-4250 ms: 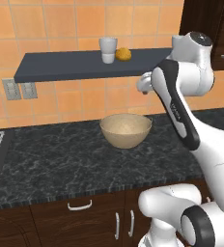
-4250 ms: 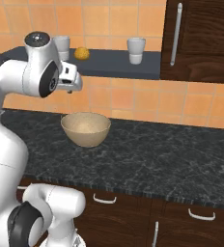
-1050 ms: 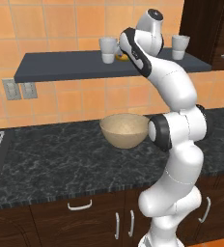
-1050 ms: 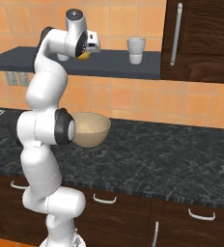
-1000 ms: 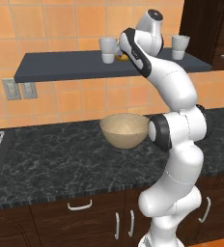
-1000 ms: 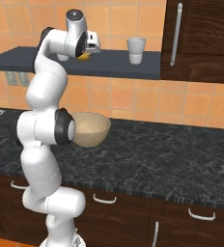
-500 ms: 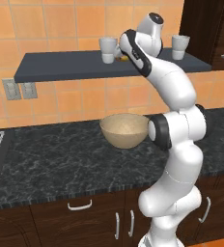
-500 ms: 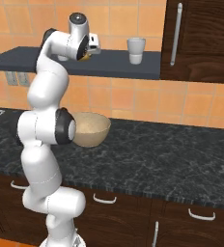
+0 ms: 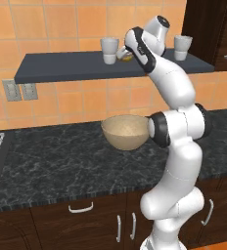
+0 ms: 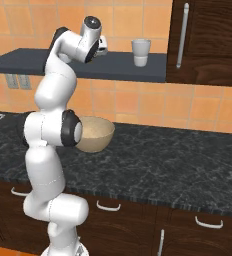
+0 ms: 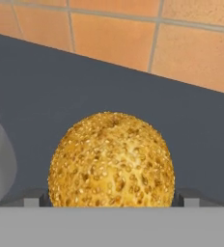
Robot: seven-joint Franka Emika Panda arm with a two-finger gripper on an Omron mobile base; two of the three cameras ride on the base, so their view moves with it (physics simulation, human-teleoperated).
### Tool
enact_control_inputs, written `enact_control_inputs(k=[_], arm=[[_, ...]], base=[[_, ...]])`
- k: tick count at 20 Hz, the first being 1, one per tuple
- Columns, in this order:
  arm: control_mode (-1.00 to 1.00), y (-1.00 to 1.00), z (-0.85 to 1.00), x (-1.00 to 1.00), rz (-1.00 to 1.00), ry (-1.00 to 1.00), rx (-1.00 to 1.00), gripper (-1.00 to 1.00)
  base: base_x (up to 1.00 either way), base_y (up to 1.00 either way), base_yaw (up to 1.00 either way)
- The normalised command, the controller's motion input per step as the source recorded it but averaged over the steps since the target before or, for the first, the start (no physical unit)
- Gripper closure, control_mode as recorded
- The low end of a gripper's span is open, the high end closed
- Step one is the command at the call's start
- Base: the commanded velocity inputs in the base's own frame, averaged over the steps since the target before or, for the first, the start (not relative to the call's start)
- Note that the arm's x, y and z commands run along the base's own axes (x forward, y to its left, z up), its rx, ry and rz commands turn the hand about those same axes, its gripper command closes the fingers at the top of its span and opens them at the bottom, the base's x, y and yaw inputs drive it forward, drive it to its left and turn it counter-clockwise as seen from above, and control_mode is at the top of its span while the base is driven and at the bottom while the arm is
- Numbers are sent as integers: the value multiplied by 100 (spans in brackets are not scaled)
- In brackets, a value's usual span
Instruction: Open the cabinet, pick up the bread from the cabinet and place it in the basket. Then move the basket to the dining counter.
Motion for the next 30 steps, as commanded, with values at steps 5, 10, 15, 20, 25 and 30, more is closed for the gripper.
enact_control_inputs(k=[5,10,15,20,25,30], arm=[[-100,1,-1,3,2,0,0,100],[-100,-30,0,-17,-8,0,0,100],[-100,-23,0,-100,-22,-1,0,100],[-100,-2,18,-100,-19,0,0,100],[-100,8,15,-100,-6,0,-2,100],[-100,6,1,-100,-3,0,0,100]], base=[[0,0,0],[0,0,0],[0,0,0],[0,0,0],[0,0,0],[0,0,0]])
